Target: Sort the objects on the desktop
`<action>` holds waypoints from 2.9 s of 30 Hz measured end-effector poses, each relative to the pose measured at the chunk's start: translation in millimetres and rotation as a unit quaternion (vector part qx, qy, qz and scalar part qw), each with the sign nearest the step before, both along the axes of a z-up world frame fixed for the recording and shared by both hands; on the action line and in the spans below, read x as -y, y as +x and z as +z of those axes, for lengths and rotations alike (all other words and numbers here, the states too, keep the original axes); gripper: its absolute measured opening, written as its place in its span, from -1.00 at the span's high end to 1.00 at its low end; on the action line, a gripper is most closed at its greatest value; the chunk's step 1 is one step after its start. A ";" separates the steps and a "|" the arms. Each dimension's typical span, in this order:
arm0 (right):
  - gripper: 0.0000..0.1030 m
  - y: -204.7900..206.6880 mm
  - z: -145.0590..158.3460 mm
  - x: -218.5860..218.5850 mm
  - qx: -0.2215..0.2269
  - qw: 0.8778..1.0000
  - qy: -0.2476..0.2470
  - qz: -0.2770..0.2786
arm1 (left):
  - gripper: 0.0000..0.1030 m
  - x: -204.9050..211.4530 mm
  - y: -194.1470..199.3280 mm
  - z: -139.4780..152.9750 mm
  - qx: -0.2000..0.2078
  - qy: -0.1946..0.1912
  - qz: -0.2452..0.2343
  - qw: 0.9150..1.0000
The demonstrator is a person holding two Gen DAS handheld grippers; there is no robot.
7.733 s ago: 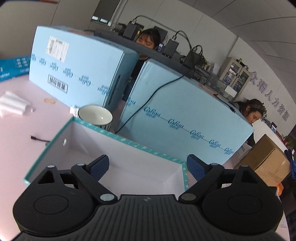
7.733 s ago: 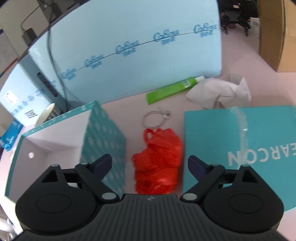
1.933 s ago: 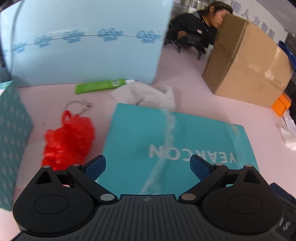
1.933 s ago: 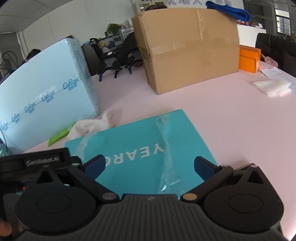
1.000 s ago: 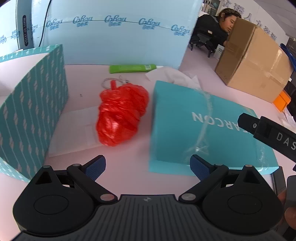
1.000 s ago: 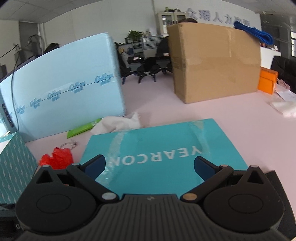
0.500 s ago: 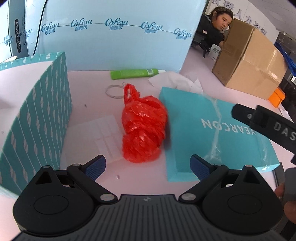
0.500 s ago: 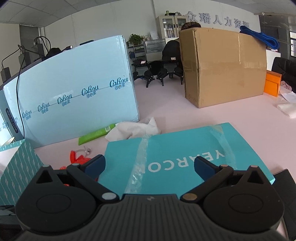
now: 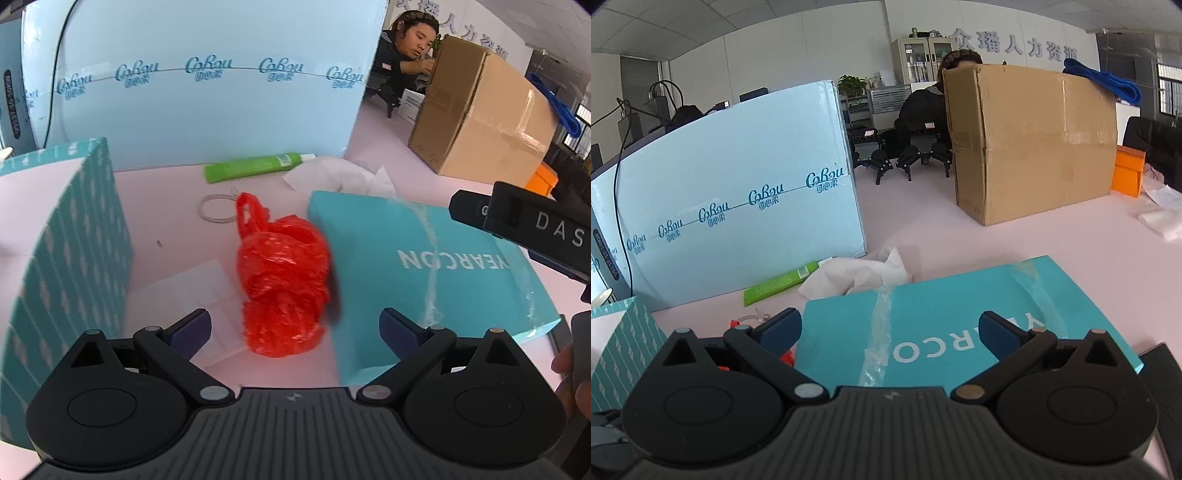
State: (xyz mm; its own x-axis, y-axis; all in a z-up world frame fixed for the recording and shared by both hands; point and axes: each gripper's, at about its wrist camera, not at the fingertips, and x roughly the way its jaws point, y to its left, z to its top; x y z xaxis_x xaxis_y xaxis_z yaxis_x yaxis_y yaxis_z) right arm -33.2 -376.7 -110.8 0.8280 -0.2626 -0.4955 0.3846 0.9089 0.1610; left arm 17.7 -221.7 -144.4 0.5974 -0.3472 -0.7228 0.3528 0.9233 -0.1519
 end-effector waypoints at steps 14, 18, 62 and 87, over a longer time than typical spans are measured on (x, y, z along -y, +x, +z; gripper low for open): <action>-1.00 13.0 -6.7 -29.2 -0.006 0.999 0.016 0.045 | -0.89 -26.4 -39.6 -9.2 -0.019 -0.023 -0.062 0.998; -1.00 13.2 -10.2 -35.0 -0.015 0.998 0.022 0.054 | -0.89 -31.0 -51.3 -14.7 -0.026 -0.012 -0.062 0.998; -1.00 21.4 -11.1 -29.5 -0.017 0.999 0.009 0.030 | -0.89 -69.7 5.9 -29.3 -0.051 -0.029 0.100 0.993; -1.00 14.1 -15.0 -2.3 -0.030 0.999 0.010 0.006 | -0.89 -42.5 8.7 -19.6 -0.034 -0.080 0.059 0.994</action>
